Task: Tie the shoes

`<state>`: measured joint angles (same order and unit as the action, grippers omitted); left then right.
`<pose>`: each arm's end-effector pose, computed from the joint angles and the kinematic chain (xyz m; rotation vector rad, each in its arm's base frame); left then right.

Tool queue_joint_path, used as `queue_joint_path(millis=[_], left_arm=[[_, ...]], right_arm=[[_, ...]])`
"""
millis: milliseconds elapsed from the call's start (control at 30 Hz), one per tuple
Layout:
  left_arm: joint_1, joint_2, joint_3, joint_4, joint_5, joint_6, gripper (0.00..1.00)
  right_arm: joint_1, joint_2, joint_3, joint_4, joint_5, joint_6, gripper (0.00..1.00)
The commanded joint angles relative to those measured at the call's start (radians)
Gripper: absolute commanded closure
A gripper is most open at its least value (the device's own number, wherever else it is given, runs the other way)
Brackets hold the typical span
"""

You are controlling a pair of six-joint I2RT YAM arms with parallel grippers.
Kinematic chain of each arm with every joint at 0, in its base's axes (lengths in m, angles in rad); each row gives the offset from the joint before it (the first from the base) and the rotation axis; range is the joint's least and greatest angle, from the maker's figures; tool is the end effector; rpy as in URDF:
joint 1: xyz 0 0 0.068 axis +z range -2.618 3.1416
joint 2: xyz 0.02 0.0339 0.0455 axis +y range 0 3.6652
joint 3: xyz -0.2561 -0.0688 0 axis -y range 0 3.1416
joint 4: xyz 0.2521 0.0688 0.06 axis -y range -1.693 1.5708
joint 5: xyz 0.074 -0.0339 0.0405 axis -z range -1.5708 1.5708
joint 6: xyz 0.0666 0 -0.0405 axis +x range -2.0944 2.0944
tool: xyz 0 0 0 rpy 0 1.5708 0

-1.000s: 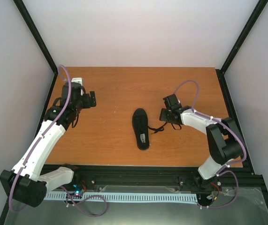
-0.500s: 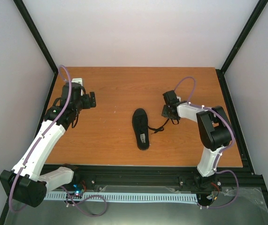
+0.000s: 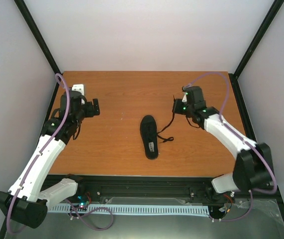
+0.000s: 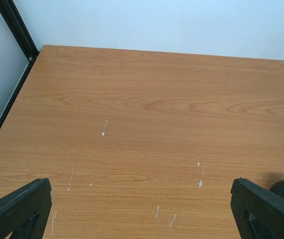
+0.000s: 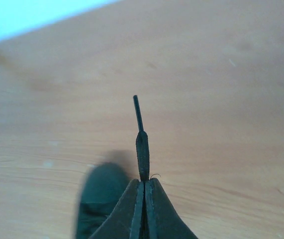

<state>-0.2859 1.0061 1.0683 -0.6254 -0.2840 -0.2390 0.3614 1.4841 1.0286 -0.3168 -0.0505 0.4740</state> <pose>0.2427 -0.0519 0.3318 -0.1163 2.1057 -0.0104 0.3274 0.1273 0.2136 0.1091 2.3883 0.4644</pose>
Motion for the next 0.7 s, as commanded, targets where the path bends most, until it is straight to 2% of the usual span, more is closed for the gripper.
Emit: queue_joint_path(millis=[0,133,333,500,567,667], left_arm=[[0.008,-0.01,0.004,0.03,0.04,0.032,0.0],[0.008,-0.02,-0.007,0.065,0.152,0.014,0.0],[0.001,-0.043,-0.098,0.249,0.467,-0.13,0.0],[0.001,-0.07,-0.219,0.391,0.534,-0.196,0.0],[0.001,-0.093,-0.295,0.484,0.612,-0.192,0.0],[-0.018,-0.127,-0.464,0.742,0.762,-0.247,0.0]], right_arm=[[0.004,-0.152,0.002,0.071,-0.201,-0.064,0.97],[0.019,-0.217,0.002,0.074,-0.292,-0.088,0.97],[0.116,-0.204,0.045,0.085,-0.327,-0.08,0.97],[0.267,-0.158,0.078,0.2,-0.284,-0.009,0.97],[0.315,-0.138,0.085,0.256,-0.256,0.03,0.97],[0.36,-0.103,0.105,0.306,-0.201,0.09,0.97]])
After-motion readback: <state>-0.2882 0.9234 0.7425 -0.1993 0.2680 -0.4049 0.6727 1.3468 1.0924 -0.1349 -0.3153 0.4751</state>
